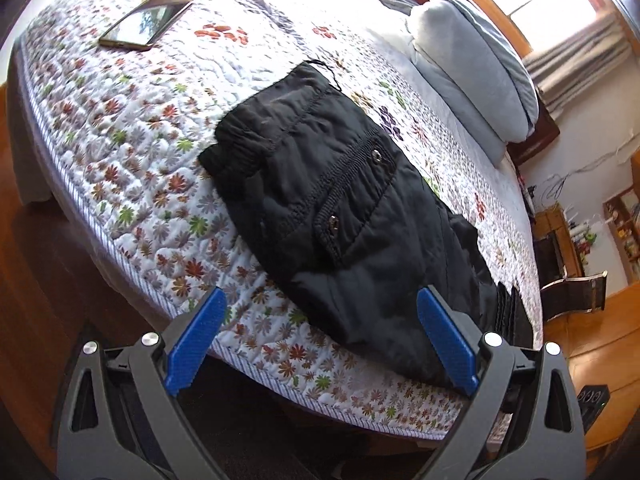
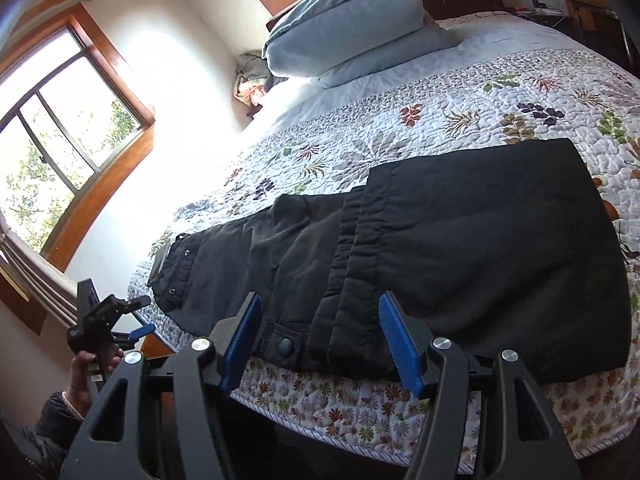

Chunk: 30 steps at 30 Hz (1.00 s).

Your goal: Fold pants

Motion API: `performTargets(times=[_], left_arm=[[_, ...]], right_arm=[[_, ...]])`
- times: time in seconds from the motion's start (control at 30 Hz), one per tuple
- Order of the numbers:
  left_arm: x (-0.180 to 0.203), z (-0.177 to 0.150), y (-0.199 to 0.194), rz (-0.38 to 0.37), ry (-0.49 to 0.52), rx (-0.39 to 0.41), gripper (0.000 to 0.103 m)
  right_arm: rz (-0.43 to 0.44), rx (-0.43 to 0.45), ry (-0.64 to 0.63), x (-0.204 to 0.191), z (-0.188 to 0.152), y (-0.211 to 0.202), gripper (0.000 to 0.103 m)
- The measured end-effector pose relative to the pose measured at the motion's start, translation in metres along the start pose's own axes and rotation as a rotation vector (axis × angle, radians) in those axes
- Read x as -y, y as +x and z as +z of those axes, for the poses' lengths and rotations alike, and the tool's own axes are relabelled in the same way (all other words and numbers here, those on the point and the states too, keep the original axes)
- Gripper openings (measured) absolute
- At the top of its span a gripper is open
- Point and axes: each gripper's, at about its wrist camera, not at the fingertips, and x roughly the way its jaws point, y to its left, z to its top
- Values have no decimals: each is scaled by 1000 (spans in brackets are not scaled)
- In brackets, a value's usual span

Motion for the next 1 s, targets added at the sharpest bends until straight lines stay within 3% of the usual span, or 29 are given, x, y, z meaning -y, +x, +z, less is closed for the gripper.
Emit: performTargets(times=[0.23,0.4,0.63,1.0], left_arm=[[-47,5,1,-105,-235,-5,96],[-65,5,11,-194,-339,-40,96],[-65,6,25,-288,-375,-51,96],[-61,32,46,-302,-385,-18,96]], right_arm=[[12,17,15,-1,0,-2,63],[-1,-6,-12,-8,-6,1,63],[-10,-25,-27,-13,-9,5,63],[-35,-53,-56,-19,-9,12,63]])
